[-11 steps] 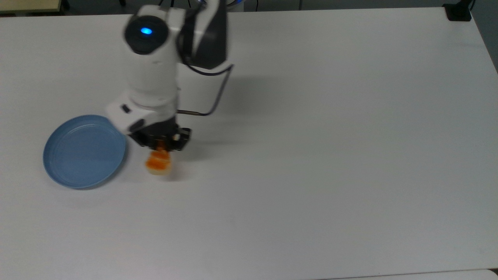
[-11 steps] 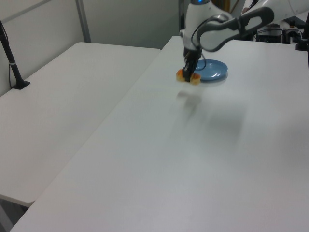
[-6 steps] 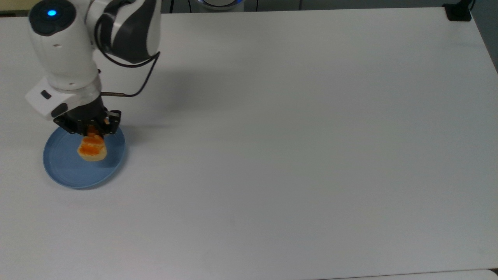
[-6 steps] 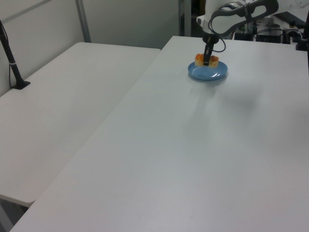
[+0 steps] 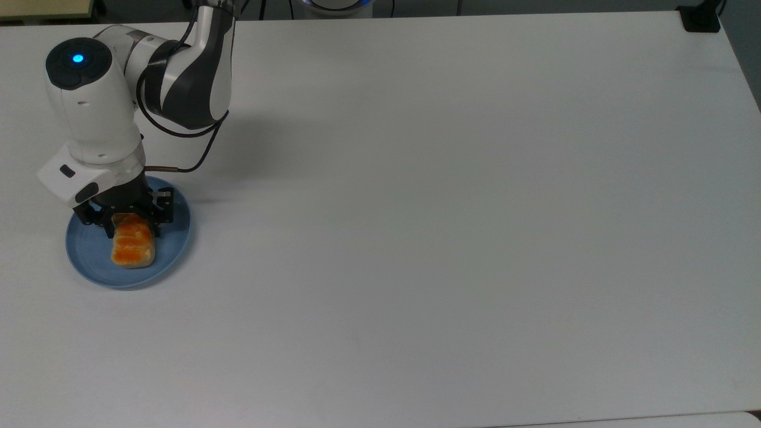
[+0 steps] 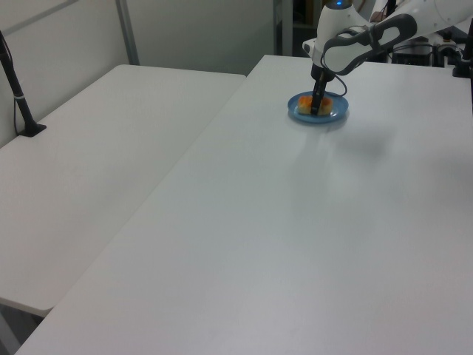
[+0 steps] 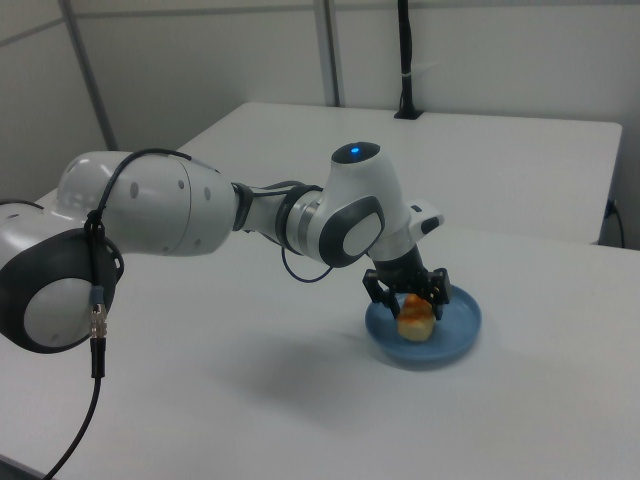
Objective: Put the bread onto the plate
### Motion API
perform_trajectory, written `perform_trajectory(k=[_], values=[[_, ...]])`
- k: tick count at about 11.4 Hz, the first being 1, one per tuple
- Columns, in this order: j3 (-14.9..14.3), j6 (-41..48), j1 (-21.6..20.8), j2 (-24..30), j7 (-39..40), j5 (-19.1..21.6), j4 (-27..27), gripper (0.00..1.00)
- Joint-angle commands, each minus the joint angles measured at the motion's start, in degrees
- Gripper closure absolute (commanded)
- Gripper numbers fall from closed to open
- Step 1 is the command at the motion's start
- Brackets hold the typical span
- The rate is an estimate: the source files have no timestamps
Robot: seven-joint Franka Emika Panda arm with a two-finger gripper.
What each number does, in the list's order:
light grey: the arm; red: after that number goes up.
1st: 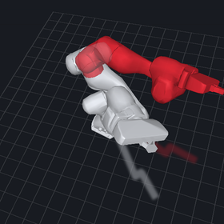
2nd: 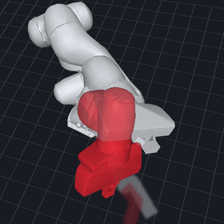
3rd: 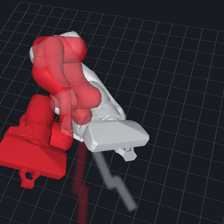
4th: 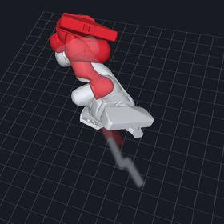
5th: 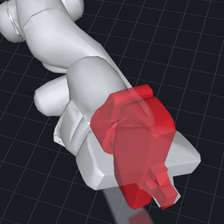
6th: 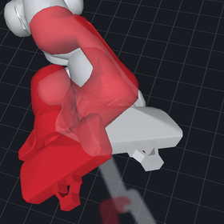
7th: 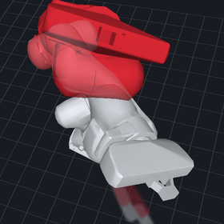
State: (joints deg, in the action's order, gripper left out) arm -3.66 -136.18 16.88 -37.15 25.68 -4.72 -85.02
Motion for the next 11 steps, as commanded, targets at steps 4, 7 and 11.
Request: perform_trajectory(k=[4,7,11], values=[[0.76,1.95,-3.76,6.71,-9.91,-0.29,-0.76,0.0],[0.76,18.34,-11.05,15.76,-22.12,0.06,-1.29,0.0],[0.76,36.12,-20.39,27.36,-34.2,-0.29,-4.1,0.0]])
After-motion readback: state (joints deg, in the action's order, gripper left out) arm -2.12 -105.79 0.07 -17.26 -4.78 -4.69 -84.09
